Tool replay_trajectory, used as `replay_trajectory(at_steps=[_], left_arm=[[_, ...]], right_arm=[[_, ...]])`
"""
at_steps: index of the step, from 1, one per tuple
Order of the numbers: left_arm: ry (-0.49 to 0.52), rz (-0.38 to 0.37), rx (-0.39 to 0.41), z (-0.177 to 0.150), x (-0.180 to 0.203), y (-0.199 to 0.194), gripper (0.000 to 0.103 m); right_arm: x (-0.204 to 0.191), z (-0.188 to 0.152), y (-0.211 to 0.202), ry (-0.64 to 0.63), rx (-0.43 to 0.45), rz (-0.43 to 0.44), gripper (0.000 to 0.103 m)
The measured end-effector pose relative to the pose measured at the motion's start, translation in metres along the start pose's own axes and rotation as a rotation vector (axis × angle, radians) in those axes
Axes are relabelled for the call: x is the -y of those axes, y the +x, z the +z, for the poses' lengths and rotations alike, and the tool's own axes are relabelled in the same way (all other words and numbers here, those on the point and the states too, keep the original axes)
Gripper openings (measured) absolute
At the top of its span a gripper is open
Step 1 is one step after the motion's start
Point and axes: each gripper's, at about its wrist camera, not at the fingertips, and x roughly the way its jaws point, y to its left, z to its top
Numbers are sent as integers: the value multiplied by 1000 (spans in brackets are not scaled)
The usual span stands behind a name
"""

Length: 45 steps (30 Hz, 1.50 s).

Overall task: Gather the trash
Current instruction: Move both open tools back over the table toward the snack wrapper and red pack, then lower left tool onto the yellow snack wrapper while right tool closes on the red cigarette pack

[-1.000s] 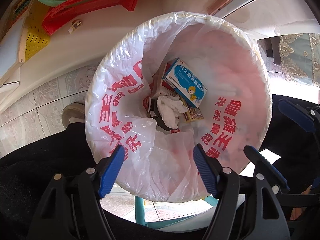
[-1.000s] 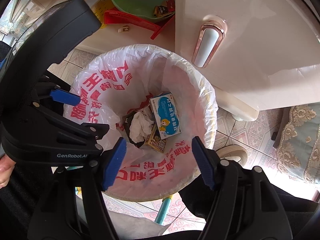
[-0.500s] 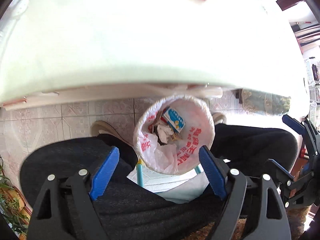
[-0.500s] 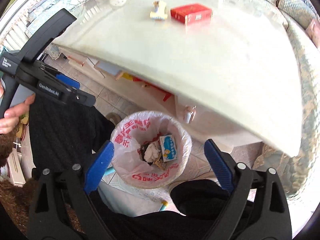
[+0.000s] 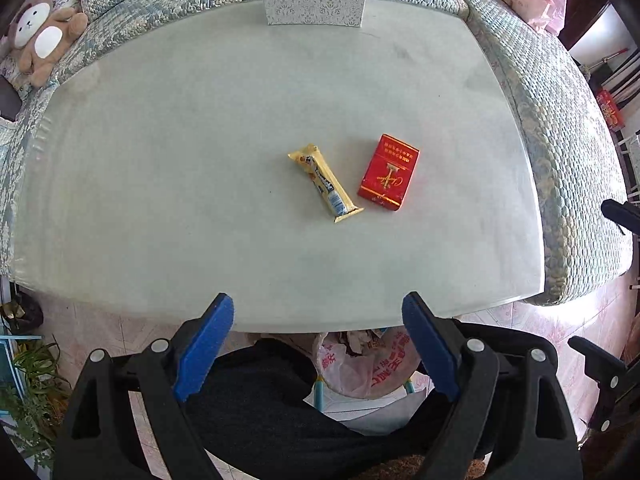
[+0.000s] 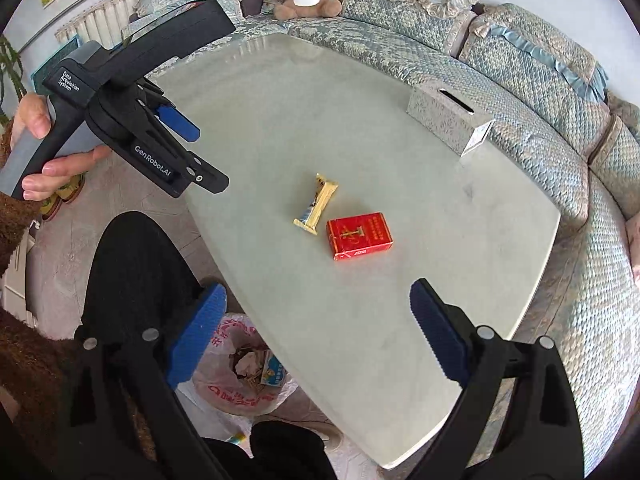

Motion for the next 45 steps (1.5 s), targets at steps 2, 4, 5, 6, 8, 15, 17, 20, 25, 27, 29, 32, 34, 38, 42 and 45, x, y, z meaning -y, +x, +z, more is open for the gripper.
replay_trajectory(at_steps=[2,4,5,6,8,15,17,20,25,27,29,32,34,38,42,45], left_arm=[[7,15,-1,11,3,1,84],[8,9,-23,20,7,9,84],[12,5,-34,26,8,14,84],[16,6,-45,32,9,19,84],[14,12,-57,41,9,31,84],[1,8,-101,68,5,69,84],[0,20,-109,74,4,79,84],[-3,23,-120,83,2,92,84],[-5,24,-135,94,0,115,84],[-7,22,-145,96,-1,124,84],[-6,24,-150,98,-2,131,84],[-12,18,-162,99,-4,142,84],[-16,11,-172,101,-6,149,84],[-25,15,-180,99,-8,159,84],[-29,0,-193,99,-9,168,84],[-30,-2,-195,106,-11,177,84]], right_arm=[[6,9,4,-39,-11,1,94],[9,15,13,-70,-23,-3,94],[10,17,17,-84,-28,-9,94],[11,18,20,-98,-34,-6,94],[14,22,29,-124,-47,-1,94],[28,32,63,-159,-95,29,94],[33,34,74,-159,-107,37,94],[39,38,89,-156,-116,56,94],[41,40,118,-160,-143,85,94],[40,38,131,-164,-159,93,94],[39,37,145,-161,-179,106,94],[38,34,164,-165,-202,115,94],[37,32,175,-167,-219,126,94],[33,31,194,-178,-247,138,94],[35,29,210,-171,-271,147,94],[38,27,222,-153,-293,159,94]])
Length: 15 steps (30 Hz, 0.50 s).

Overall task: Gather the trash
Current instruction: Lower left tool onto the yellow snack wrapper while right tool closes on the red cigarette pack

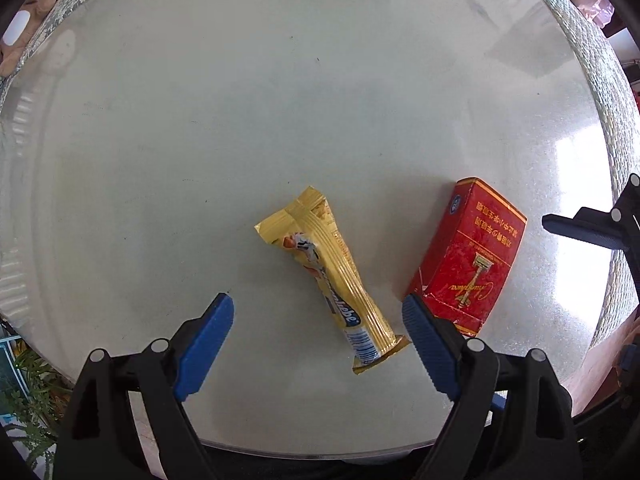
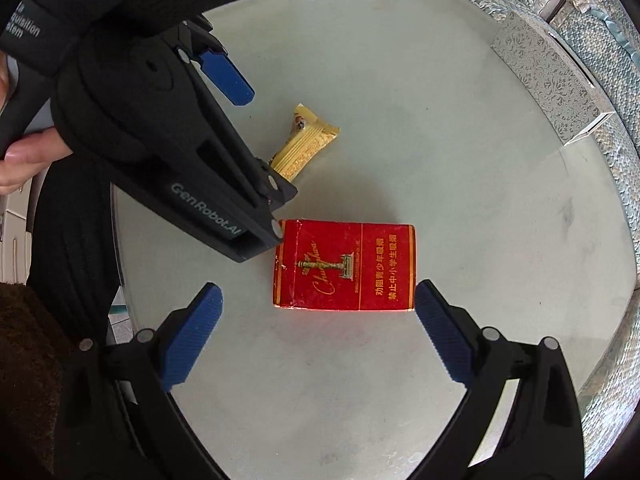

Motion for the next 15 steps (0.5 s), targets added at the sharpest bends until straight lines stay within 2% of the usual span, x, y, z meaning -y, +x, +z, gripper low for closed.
replay_trajectory(at_steps=[15], left_arm=[[-7,-6,-27,10,0,26,84]], right_arm=[[8,6,19,17,-4,4,94]])
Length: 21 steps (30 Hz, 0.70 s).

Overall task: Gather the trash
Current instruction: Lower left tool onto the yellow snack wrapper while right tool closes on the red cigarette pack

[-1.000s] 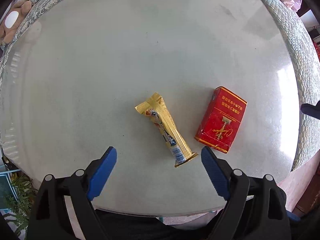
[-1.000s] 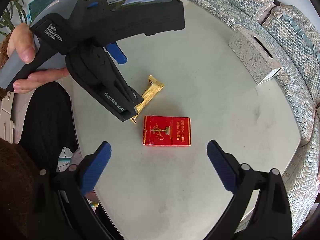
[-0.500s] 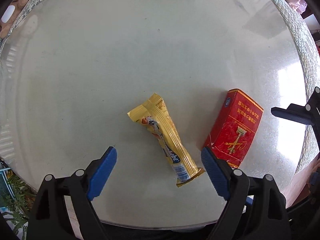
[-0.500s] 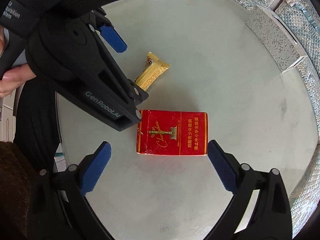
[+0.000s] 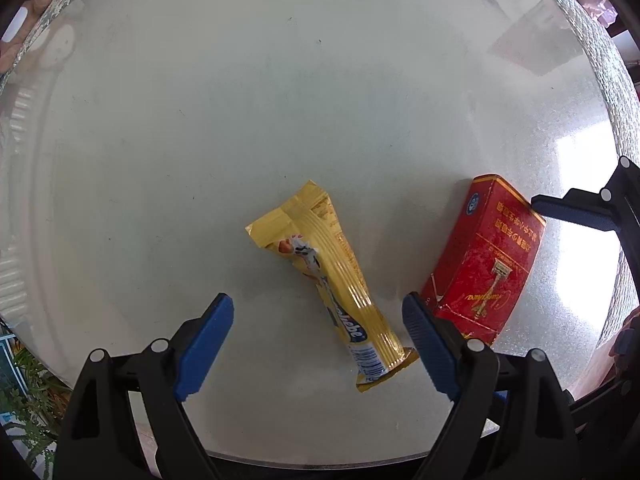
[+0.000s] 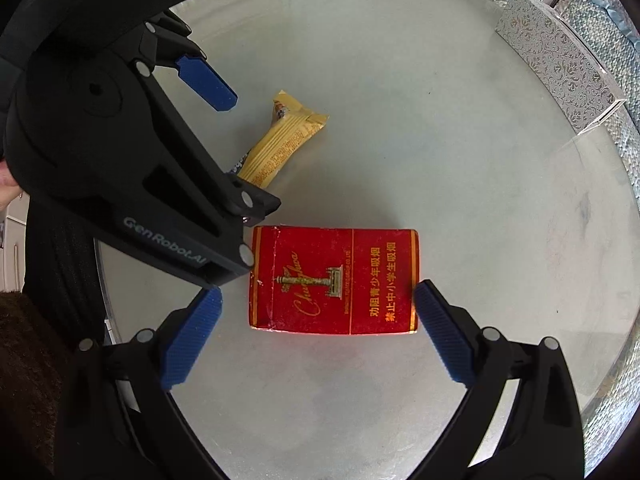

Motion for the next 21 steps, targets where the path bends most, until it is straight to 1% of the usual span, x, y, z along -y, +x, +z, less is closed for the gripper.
replay_trajectory(at_steps=[8,14,17,19,20,21], left_arm=[[-5,-4,-12,-3,-5,18,84],[3,-5,-27,-1,-4,26,84],[-4,-10,-28,-2,-5,29,78],[-8,-11,-27,-1,-7,28,70],[-11,-11,-25,0,-8,27,67],[-13,-12,-26,0,-10,26,62]], right_arm=[[2,1,11,8,-19,-4,94],[7,5,15,28,4,4,94],[5,0,18,48,10,-17,94],[4,-1,20,55,19,-37,90],[8,5,21,54,25,-43,88],[8,5,21,58,30,-47,88]])
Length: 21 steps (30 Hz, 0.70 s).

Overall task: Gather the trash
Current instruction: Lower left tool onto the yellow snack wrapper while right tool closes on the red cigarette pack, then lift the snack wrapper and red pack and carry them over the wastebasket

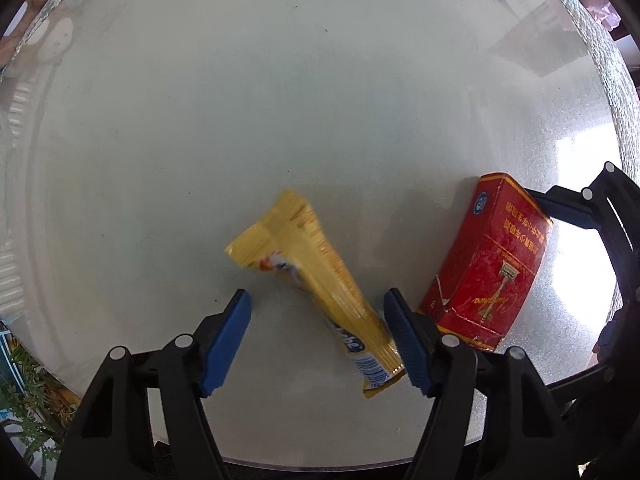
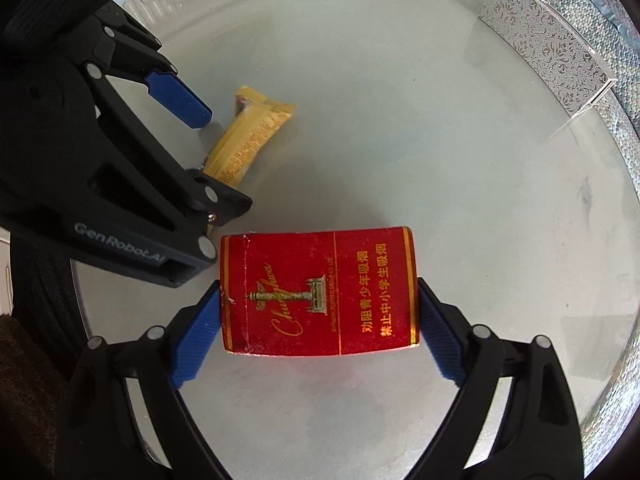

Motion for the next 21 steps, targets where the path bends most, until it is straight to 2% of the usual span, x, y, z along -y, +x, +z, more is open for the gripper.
replay_trajectory(at_steps=[2,7,10,11,14,21], left_arm=[[-9,0,3,1,-4,-2,54],[-14,-7,9,-2,-8,-4,27],[-12,-26,7,-8,-8,-3,23],[-7,-29,8,-10,-8,-3,22],[6,-35,17,-15,-8,-4,19],[37,-46,64,-40,-9,-22,19]], right_arm=[[0,0,0,13,6,-3,87],[0,-4,-2,67,28,-30,87],[-6,-8,-7,124,50,-87,87],[-6,-8,-7,149,54,-135,87],[-1,-13,-12,237,52,-127,87],[-8,-25,-46,313,83,-156,87]])
